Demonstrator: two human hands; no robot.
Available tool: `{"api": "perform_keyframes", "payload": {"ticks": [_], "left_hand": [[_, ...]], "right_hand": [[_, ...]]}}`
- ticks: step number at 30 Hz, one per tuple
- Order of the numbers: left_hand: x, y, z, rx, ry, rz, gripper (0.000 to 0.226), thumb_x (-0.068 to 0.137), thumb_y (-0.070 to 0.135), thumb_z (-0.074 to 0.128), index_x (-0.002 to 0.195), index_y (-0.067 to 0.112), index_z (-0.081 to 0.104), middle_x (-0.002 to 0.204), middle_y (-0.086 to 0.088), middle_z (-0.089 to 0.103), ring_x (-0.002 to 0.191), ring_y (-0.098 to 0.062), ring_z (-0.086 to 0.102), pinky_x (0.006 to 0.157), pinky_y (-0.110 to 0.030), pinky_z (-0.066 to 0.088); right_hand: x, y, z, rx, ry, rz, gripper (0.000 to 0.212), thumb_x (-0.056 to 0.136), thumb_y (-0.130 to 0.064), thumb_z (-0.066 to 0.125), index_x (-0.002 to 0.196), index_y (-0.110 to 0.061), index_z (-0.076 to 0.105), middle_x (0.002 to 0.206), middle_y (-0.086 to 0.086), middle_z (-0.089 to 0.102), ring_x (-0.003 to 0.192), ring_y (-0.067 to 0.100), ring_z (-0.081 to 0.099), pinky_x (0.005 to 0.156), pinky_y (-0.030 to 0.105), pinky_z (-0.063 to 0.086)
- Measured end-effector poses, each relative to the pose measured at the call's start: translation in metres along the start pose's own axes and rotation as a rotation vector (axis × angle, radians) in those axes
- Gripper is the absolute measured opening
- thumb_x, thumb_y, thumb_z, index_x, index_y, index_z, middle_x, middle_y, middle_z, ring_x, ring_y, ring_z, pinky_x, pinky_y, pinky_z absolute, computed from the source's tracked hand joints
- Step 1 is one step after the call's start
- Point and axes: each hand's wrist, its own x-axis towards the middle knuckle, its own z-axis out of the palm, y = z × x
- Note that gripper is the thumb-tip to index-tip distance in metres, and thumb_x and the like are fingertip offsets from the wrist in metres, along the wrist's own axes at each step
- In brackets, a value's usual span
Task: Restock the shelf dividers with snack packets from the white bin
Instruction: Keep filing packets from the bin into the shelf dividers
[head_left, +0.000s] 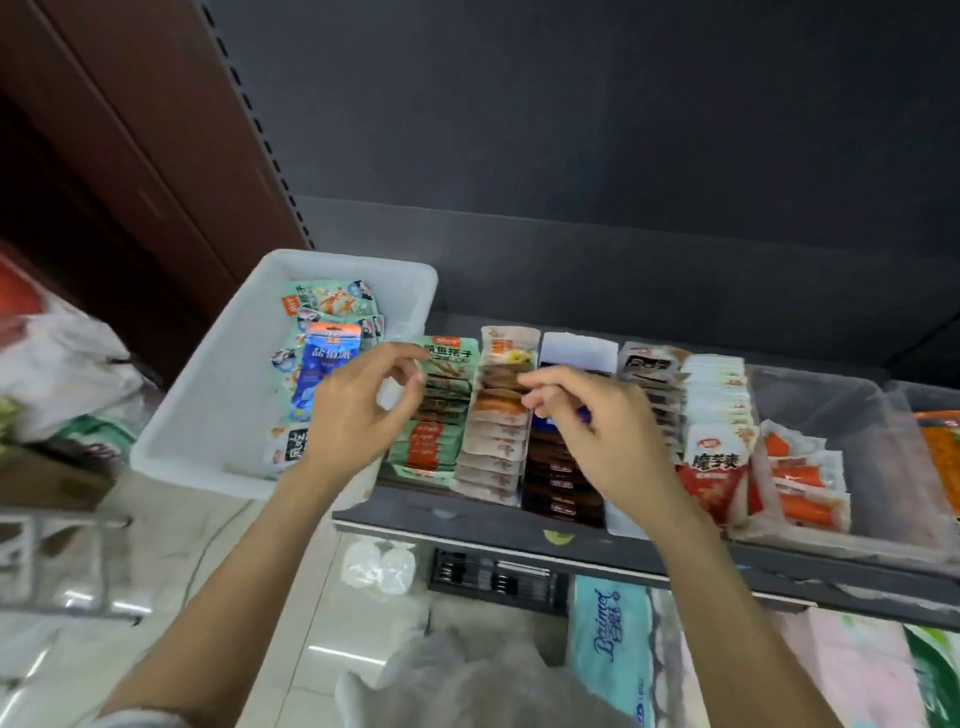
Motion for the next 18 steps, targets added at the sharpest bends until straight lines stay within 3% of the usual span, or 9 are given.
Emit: {"api": "perform_keyframes", "payload": {"ticks": [4, 7, 9, 14, 16, 18], "left_hand": [[-0.02, -0.084, -0.035, 0.082, -0.136, -0.287, 0.03, 0.084, 0.039, 0.051, 0.103, 0.022, 0.066, 0.091, 0.005, 0.068, 0.084, -0.016, 0.062, 0.072, -0.032, 0.05], [-0.03, -0.157, -0.051, 0.173, -0.317, -0.432, 0.024, 0.083, 0.022, 0.066, 0.107, 0.022, 0.065, 0.101, 0.001, 0.068, 0.094, -0.023, 0.063, 0.077, -0.034, 0.048], [-0.03, -0.195, -0.056, 0.25, -0.448, -0.469, 0.031, 0.082, 0.026, 0.069, 0.112, 0.021, 0.063, 0.107, -0.002, 0.066, 0.1, -0.024, 0.061, 0.082, -0.033, 0.047], [-0.025, -0.239, -0.04, 0.33, -0.911, -0.378, 0.066, 0.075, 0.047, 0.069, 0.13, 0.02, 0.047, 0.122, -0.004, 0.053, 0.114, -0.026, 0.05, 0.094, -0.037, 0.043], [-0.026, -0.244, -0.031, 0.354, -1.039, -0.301, 0.074, 0.07, 0.051, 0.07, 0.131, 0.019, 0.042, 0.123, -0.005, 0.048, 0.114, -0.027, 0.048, 0.093, -0.038, 0.043], [-0.028, -0.247, -0.026, 0.336, -1.058, -0.273, 0.071, 0.069, 0.043, 0.075, 0.125, 0.017, 0.042, 0.119, -0.007, 0.044, 0.109, -0.029, 0.05, 0.088, -0.038, 0.044]], "right_hand": [[0.026, -0.034, 0.062, -0.085, -0.247, -0.033, 0.022, 0.096, -0.024, 0.049, 0.109, -0.029, 0.066, 0.093, -0.012, 0.072, 0.084, 0.006, 0.067, 0.073, 0.038, 0.055], [0.049, -0.059, 0.118, -0.174, -0.35, -0.061, 0.023, 0.097, -0.024, 0.047, 0.111, -0.026, 0.066, 0.106, -0.009, 0.07, 0.092, 0.012, 0.065, 0.076, 0.035, 0.052], [0.065, -0.071, 0.158, -0.206, -0.403, -0.045, 0.025, 0.098, -0.024, 0.046, 0.114, -0.025, 0.065, 0.111, -0.007, 0.069, 0.095, 0.015, 0.064, 0.076, 0.032, 0.05], [0.107, -0.06, 0.256, -0.45, -0.774, 0.148, 0.038, 0.092, -0.025, 0.054, 0.13, -0.022, 0.052, 0.127, 0.006, 0.056, 0.113, 0.026, 0.052, 0.085, 0.036, 0.045], [0.115, -0.051, 0.281, -0.576, -0.797, 0.198, 0.045, 0.087, -0.026, 0.061, 0.129, -0.017, 0.049, 0.127, 0.009, 0.054, 0.114, 0.029, 0.05, 0.09, 0.039, 0.045], [0.117, -0.044, 0.298, -0.683, -0.79, 0.22, 0.054, 0.082, -0.029, 0.068, 0.129, -0.014, 0.045, 0.128, 0.009, 0.051, 0.115, 0.03, 0.049, 0.092, 0.04, 0.042]]}}
